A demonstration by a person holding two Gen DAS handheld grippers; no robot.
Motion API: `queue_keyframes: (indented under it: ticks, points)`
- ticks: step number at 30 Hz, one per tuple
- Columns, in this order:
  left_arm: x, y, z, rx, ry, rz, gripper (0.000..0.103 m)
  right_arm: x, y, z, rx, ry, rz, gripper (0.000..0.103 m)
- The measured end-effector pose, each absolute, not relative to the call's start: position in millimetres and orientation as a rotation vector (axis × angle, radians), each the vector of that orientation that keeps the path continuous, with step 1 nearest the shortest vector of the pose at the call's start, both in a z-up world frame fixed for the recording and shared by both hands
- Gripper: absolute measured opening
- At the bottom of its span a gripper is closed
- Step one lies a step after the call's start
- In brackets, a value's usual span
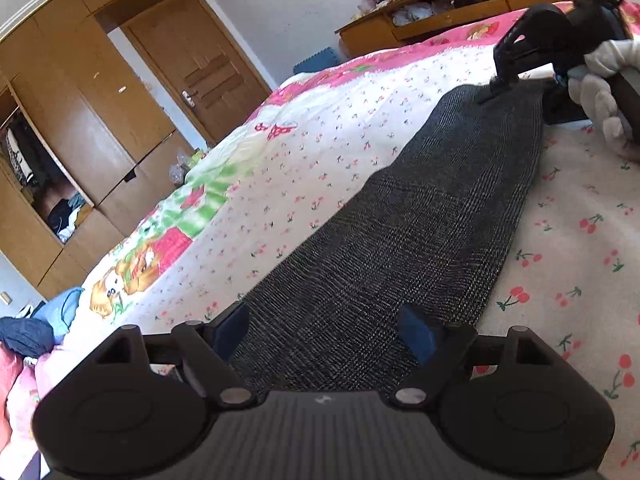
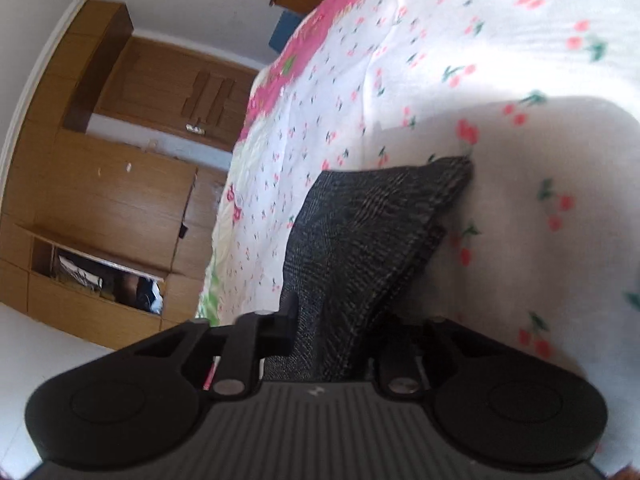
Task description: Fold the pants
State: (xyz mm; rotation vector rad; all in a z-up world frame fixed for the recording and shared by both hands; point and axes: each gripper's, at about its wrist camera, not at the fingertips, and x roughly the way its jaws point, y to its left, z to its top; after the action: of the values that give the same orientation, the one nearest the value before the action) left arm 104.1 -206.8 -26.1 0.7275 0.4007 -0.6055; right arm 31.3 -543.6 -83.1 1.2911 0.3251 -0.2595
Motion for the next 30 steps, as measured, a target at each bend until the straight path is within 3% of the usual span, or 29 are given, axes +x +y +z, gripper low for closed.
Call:
queue_keyframes:
  ticks: [3, 7, 14, 23, 30]
  points:
    - [104.9, -200.5, -25.2, 0.704, 0.416, -0.613, 0.094, 28.6, -544.6, -68.8, 1.377, 0.271, -0.204, 0.006]
    - [102.9, -167.8, -20.7, 0.673, 0.411, -0.584, 0.094, 41.1, -498.9, 7.1, 1.134, 0.234, -0.056, 0.006]
    - [106.4, -34.6, 1.9, 0.607, 0.433, -0.38, 0.094, 133.3, -293.5, 88.2, 0.739, 0.401, 0.31, 0.006]
    - [108.7, 128.4, -11.2, 0.481, 0.572, -0.089, 0.094, 182.7, 25.9, 43.7, 0.13, 0.641, 0.578, 0.006]
    - [89.7, 155.2, -14.7, 0.415, 0.561, -0.107, 0.094, 141.0, 81.9, 19.5, -0.217, 0.573, 0.566, 0.006]
